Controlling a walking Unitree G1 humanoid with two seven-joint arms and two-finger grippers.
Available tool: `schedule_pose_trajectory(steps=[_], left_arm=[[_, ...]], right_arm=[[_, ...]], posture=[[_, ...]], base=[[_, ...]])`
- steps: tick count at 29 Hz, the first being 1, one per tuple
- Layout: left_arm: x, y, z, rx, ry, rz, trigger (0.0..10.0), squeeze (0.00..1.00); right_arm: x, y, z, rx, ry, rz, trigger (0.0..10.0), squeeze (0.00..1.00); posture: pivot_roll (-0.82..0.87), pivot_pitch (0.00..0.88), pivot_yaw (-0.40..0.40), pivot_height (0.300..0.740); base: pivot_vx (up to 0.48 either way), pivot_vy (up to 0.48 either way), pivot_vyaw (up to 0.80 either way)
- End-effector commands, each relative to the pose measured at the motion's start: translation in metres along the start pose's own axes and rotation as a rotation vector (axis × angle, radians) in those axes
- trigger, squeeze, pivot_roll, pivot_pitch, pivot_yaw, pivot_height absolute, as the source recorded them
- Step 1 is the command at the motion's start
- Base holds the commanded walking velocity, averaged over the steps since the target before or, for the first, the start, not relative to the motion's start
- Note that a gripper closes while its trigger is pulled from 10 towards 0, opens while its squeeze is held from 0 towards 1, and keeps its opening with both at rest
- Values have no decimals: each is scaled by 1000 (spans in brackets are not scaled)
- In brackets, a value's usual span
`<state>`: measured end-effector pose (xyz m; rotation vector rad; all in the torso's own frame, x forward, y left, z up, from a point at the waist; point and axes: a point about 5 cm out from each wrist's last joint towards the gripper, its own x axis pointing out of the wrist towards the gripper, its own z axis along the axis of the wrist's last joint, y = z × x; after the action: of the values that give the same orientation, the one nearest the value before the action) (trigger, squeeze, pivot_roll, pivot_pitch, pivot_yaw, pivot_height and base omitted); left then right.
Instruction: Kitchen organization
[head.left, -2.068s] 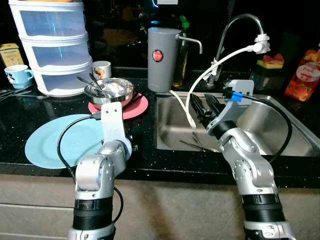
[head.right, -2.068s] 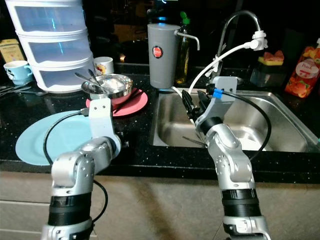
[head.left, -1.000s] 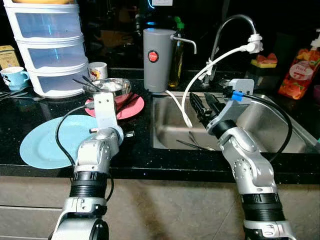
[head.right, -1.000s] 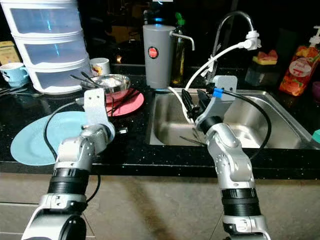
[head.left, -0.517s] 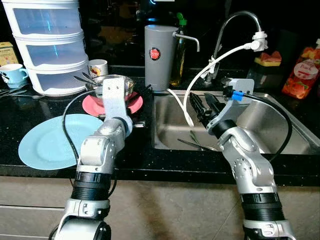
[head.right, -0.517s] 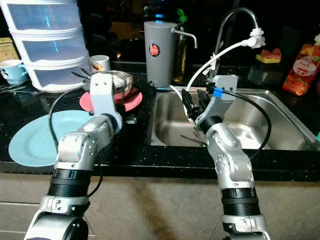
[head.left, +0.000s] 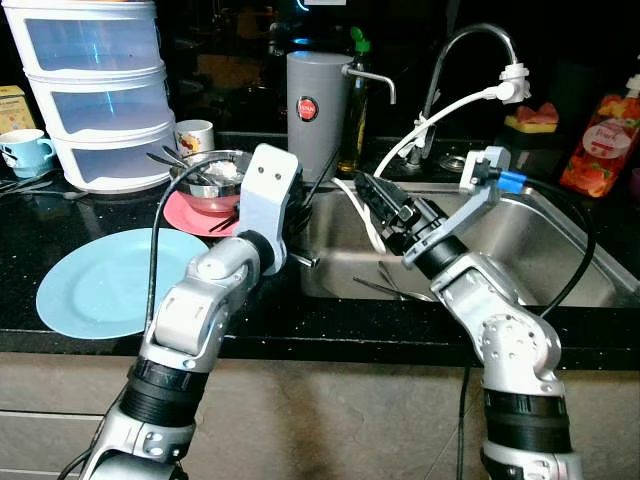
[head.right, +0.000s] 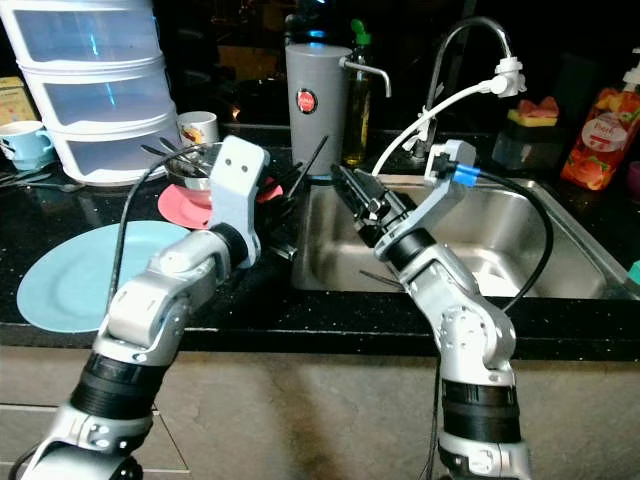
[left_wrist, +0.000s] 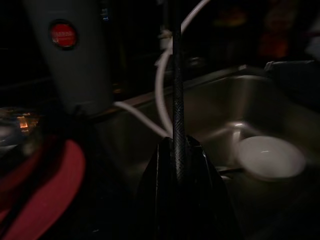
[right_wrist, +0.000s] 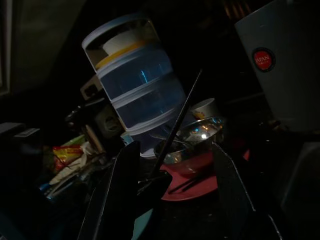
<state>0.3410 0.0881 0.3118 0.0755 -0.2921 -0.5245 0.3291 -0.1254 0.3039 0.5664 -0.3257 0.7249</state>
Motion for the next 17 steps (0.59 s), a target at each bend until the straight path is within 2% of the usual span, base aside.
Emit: schedule_pose_trajectory(steps=[1,5,11,17], left_arm=[[-4,1,5,-44,-34,-37,10000,0],[-11,-6,12,-111,-72,-174,10000,0],[-13,-10,10,-140,-67,-228,10000,0],[-12,-8,8,-179,-55,-238,10000,0]], right_arm=[[-2,3,4,16,-6,18,10000,0],[-2,3,4,42,5,26,10000,0],[-3,6,4,62,11,37,10000,0],[-4,10,7,66,-1,66,10000,0]], posture=[[57,130,-34,740],[57,130,-34,740],[60,128,-33,740],[57,126,-32,740]], base=[[0,0,0],[0,0,0],[0,0,0],[0,0,0]])
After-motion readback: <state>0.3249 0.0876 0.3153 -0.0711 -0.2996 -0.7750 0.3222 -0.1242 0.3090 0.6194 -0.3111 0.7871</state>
